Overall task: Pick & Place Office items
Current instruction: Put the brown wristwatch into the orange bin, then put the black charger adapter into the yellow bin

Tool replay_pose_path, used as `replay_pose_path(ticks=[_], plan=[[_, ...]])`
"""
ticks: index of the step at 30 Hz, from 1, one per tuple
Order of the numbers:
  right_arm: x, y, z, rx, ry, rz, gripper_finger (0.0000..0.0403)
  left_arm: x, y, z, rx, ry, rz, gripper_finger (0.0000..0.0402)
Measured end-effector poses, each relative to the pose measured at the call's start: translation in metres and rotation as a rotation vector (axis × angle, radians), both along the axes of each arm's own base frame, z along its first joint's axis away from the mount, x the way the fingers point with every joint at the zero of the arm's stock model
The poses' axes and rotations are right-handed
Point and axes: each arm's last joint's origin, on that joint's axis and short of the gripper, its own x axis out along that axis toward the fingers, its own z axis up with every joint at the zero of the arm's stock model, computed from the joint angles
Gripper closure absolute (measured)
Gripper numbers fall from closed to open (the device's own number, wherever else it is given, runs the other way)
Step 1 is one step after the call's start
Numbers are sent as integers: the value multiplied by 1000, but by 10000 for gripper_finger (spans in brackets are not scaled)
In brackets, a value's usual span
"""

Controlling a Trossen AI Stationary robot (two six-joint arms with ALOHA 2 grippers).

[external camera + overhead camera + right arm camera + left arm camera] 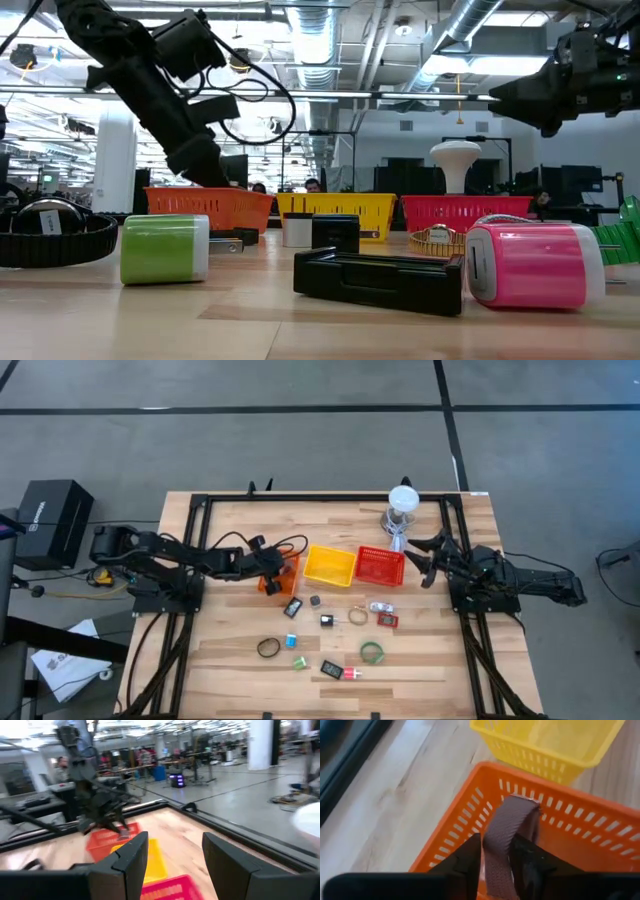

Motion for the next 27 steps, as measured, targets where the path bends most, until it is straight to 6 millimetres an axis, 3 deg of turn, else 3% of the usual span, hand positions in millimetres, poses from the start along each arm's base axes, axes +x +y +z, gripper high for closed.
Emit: replay_pose_path(ticks=[6,15,22,27], plan=[[1,5,1,23,-21,158,223,-2,-1,8,-23,-27,-22,287],[14,12,8,-4,-55,239,223,-12,-2,38,-5,-155,-58,275],[33,19,9,-53,-50,297,223,-18,-4,55,-20,-251,-87,283],[59,27,28,-98,-1,336,223,-18,-4,56,-18,-258,-90,286]])
